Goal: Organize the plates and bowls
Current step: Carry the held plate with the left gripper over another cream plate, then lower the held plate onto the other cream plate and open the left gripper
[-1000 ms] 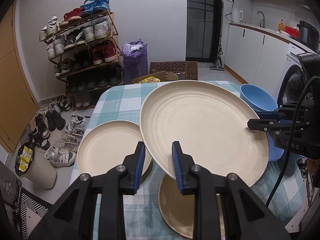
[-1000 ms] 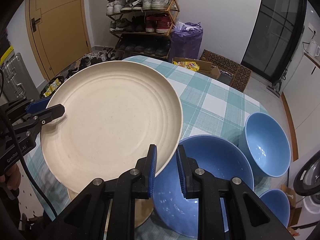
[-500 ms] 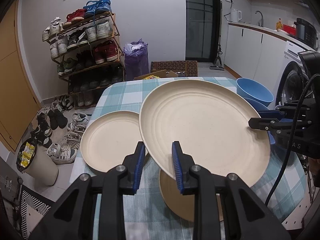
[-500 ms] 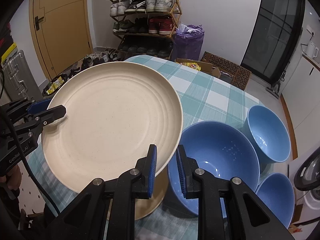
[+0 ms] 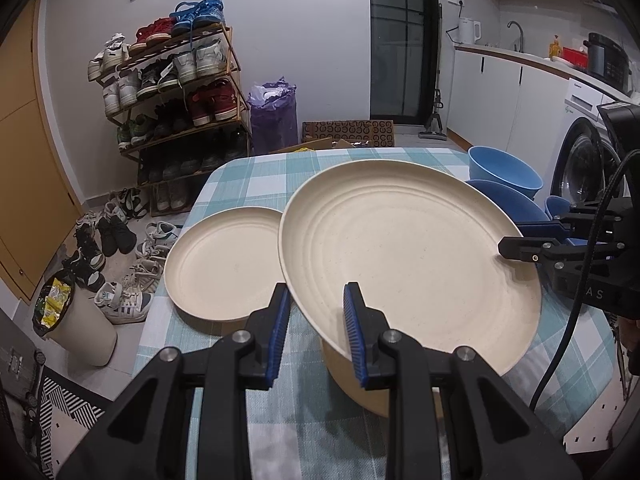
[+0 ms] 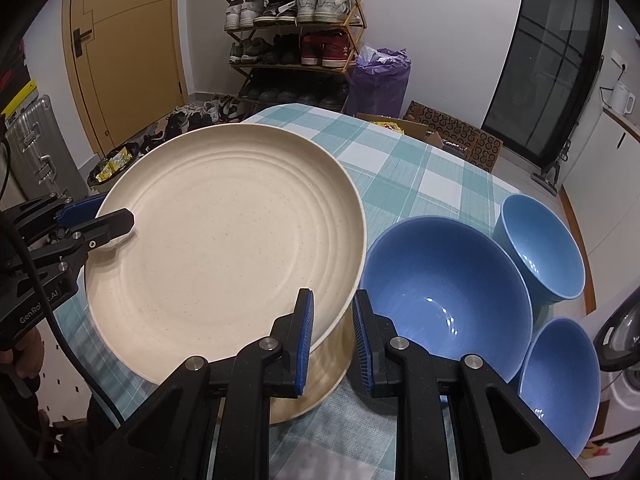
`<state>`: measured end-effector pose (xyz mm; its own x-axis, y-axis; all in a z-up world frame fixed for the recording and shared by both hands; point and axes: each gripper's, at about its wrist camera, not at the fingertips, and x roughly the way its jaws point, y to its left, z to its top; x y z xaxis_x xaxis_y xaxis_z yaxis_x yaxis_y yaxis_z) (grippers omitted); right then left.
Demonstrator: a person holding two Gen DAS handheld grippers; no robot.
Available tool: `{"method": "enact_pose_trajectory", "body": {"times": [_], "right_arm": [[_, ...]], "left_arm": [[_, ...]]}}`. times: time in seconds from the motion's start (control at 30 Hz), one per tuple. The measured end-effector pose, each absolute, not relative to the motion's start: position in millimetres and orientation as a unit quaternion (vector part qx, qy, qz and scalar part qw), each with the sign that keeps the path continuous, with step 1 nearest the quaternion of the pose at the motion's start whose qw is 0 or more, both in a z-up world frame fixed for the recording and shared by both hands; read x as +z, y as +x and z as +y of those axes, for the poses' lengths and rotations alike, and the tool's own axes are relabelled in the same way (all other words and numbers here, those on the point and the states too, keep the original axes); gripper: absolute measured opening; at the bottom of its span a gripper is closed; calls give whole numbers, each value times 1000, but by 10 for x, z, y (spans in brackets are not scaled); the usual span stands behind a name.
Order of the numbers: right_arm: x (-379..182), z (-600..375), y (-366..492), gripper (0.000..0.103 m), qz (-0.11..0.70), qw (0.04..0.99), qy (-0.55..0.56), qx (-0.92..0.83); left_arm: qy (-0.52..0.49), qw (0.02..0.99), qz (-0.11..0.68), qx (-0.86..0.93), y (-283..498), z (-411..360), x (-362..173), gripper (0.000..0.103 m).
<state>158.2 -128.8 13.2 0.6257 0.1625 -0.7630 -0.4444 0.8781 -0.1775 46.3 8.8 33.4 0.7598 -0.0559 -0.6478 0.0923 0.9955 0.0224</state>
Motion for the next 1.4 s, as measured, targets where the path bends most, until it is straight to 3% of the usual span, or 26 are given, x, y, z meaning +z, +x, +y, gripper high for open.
{"method": "enact_pose_trajectory", "body": {"times": [1.4], "right_arm": [[-512, -1371, 1532, 20, 430, 873, -182, 142]], "left_arm": [[32, 924, 376, -54, 505, -20, -256, 25]]}}
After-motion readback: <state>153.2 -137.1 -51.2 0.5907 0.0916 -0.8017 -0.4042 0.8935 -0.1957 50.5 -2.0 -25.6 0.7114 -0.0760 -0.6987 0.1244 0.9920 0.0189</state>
